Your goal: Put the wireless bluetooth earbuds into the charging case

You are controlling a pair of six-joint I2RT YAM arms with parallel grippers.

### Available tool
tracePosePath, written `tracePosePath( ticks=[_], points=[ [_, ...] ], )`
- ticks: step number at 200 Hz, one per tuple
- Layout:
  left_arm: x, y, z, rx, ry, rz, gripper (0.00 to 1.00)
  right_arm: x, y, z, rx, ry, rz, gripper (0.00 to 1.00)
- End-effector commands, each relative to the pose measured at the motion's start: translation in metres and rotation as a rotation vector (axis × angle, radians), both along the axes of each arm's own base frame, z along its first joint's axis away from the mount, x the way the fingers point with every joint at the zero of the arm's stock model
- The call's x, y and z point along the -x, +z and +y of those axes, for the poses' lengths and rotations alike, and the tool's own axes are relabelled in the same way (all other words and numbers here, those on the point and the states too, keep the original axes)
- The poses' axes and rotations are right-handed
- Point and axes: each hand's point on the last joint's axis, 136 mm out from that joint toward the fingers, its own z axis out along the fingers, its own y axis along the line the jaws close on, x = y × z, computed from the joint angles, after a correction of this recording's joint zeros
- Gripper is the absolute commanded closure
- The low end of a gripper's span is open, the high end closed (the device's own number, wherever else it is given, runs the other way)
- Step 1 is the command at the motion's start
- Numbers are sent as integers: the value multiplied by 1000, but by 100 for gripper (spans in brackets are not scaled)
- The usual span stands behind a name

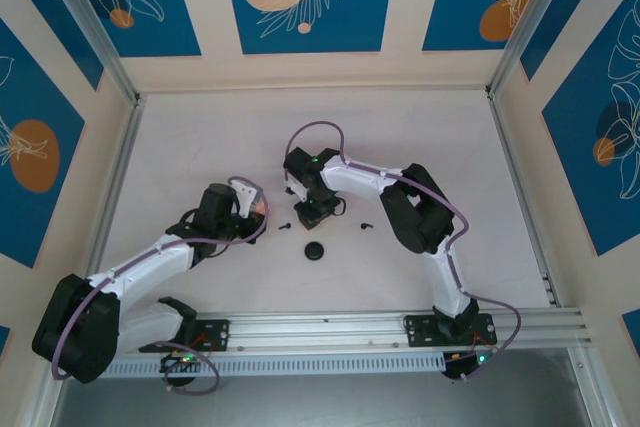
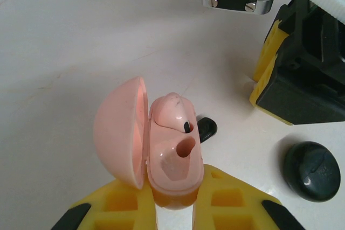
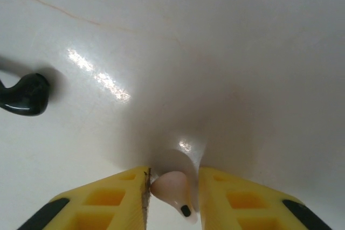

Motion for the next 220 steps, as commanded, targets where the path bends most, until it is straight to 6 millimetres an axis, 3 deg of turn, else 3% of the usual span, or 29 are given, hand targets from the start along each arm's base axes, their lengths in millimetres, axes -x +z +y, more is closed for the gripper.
tracePosePath(
  ticks=[1,64,131,186,220],
  points=[
    [3,0,1,20,1,14,90,6,-2,-7,42,-14,19,74],
    [1,3,-13,77,-58,-4,90,-1,15,-10,-35,-104,-35,77],
    [-2,12,-62,234,-264,-80,91,-7,43,-33,-246,-276,-86,77],
    [-1,22,-102,311,-436,-126,91,-13,87,-56,-492,-381,-175,77],
    [6,29,-122,358,-544,-155,90,-8,118,-62,-642,-359,-258,78]
  ],
)
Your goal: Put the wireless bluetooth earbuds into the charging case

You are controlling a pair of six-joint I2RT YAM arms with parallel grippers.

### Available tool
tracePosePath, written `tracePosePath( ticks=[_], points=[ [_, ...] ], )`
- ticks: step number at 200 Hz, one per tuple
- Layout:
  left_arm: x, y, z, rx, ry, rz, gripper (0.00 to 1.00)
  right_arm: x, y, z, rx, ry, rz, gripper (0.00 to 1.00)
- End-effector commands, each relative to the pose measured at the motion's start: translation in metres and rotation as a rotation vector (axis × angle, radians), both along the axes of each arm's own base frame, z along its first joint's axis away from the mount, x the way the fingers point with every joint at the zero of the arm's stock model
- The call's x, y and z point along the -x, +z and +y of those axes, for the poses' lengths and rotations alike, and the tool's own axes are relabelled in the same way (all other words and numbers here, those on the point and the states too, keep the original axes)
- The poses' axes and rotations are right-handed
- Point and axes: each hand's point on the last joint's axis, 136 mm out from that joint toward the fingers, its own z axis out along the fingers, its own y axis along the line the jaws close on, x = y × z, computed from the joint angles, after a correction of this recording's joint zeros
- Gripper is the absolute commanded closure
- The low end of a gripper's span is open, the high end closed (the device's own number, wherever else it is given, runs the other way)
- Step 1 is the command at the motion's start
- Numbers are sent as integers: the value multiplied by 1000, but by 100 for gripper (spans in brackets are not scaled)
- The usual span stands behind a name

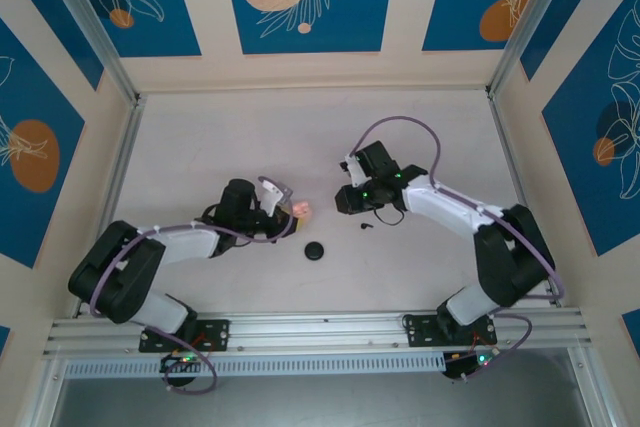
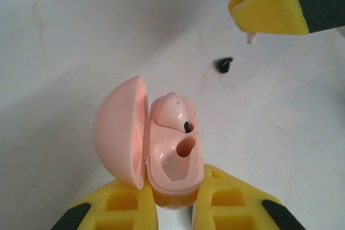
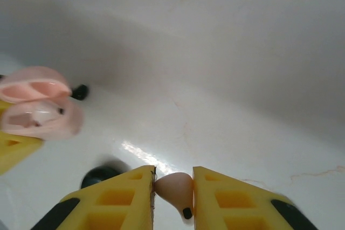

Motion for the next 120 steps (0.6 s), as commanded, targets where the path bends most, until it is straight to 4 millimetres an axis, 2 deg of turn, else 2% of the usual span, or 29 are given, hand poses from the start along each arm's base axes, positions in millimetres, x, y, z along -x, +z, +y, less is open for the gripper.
tracePosePath(
  ticks=[1,50,79,120],
  points=[
    [4,28,-25,96,-134,-102,91,0,32,11,-153,26,-94,78],
    [15,37,-47,173,-246,-142,90,11,61,14,-251,86,-219,78],
    [18,36,-54,178,-278,-136,90,18,77,18,-312,132,-283,78],
    [19,37,-59,185,-295,-135,90,27,85,31,-378,199,-310,78]
  ],
)
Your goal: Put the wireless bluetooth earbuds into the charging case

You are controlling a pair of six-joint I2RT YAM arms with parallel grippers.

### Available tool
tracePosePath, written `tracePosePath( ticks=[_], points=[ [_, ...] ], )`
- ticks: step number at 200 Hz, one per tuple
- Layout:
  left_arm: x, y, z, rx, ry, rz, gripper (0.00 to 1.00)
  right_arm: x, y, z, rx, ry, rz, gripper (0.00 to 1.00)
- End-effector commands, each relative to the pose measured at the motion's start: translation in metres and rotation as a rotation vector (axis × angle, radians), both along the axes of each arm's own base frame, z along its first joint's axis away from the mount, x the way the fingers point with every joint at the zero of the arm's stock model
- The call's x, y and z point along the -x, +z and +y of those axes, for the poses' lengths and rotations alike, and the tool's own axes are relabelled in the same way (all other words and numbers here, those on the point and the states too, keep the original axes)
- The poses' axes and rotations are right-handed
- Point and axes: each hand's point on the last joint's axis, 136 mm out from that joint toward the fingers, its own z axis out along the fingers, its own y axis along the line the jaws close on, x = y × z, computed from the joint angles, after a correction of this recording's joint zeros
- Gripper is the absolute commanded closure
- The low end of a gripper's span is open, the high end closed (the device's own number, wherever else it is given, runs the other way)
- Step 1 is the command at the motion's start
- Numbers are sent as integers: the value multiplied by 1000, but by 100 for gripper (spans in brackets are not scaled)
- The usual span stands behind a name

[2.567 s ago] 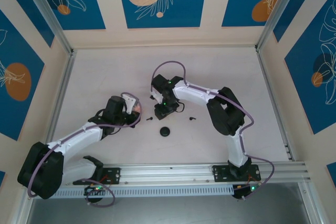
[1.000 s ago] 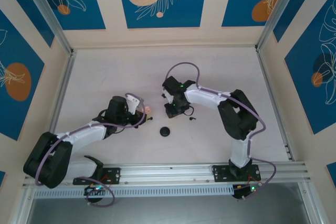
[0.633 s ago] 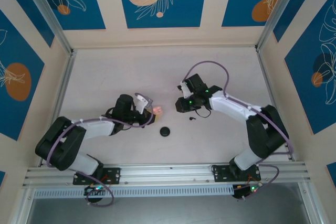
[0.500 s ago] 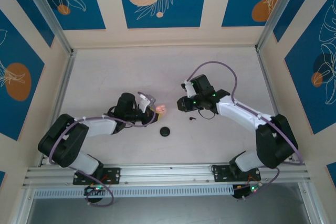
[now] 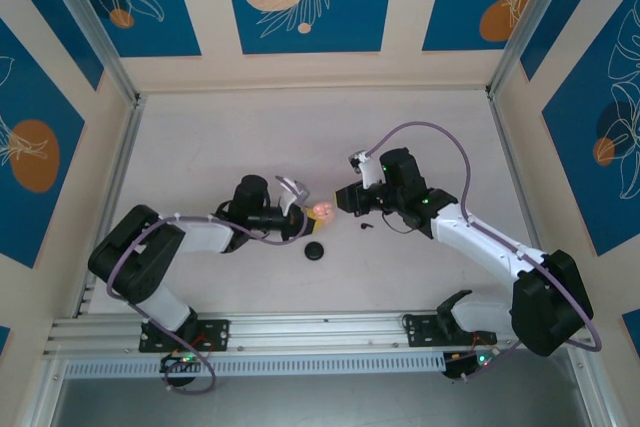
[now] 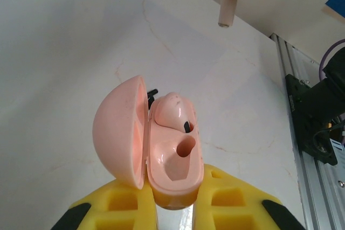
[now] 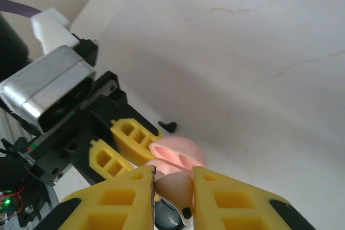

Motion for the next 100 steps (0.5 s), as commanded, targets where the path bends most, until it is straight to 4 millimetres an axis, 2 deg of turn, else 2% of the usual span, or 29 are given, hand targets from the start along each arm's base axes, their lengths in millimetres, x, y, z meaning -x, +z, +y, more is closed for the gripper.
tracePosePath(
  ticks=[1,45,100],
  points=[
    [3,14,-11,44,-61,-53,90,9,14,14,-68,81,-56,78],
    [5,18,-12,49,-71,-59,90,13,14,26,-88,127,-67,78],
    [5,25,-12,58,-72,-73,90,12,-1,37,-96,163,-23,78]
  ],
)
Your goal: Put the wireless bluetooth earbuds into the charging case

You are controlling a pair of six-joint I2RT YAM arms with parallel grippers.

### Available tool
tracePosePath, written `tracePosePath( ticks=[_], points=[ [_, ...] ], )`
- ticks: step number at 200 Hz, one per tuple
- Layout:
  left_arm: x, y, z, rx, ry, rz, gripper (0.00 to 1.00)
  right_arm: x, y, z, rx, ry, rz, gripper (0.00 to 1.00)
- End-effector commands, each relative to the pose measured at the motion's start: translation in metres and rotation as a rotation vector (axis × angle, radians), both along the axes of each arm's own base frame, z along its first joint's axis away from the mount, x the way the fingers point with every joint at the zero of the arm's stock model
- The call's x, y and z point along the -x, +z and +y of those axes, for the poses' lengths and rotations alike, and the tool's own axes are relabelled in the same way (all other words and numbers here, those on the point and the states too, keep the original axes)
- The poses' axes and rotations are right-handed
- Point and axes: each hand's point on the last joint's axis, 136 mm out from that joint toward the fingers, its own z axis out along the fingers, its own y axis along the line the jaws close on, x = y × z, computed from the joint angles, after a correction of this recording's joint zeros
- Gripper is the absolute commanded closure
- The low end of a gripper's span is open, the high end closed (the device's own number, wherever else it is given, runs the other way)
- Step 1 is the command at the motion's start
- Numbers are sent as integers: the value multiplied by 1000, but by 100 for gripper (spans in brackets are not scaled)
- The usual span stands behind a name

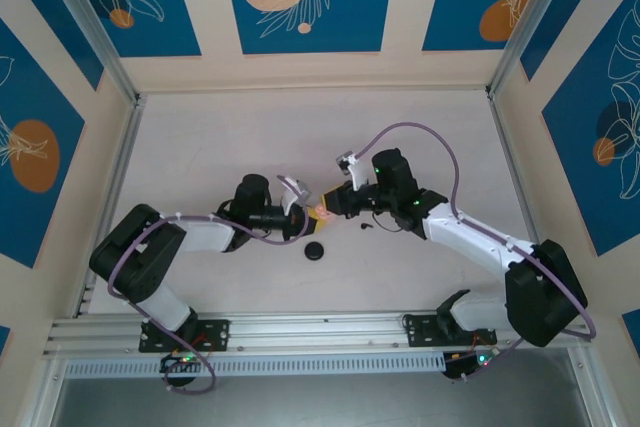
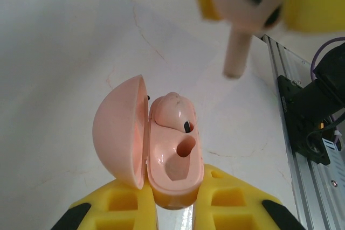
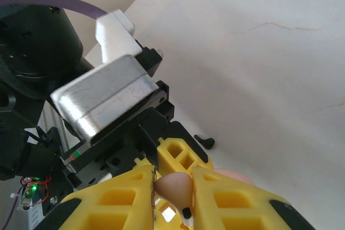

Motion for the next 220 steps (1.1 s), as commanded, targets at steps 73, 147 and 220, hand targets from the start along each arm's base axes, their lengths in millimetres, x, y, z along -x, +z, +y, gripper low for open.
tracePosePath(
  ticks=[73,147,220],
  points=[
    [3,28,-6,35,-40,-83,90,7,-24,8,35,61,31,79],
    [4,31,-4,26,-36,-94,90,13,-32,2,109,69,16,78],
    [6,40,-4,28,-39,-119,90,19,-42,4,168,100,0,78]
  ],
)
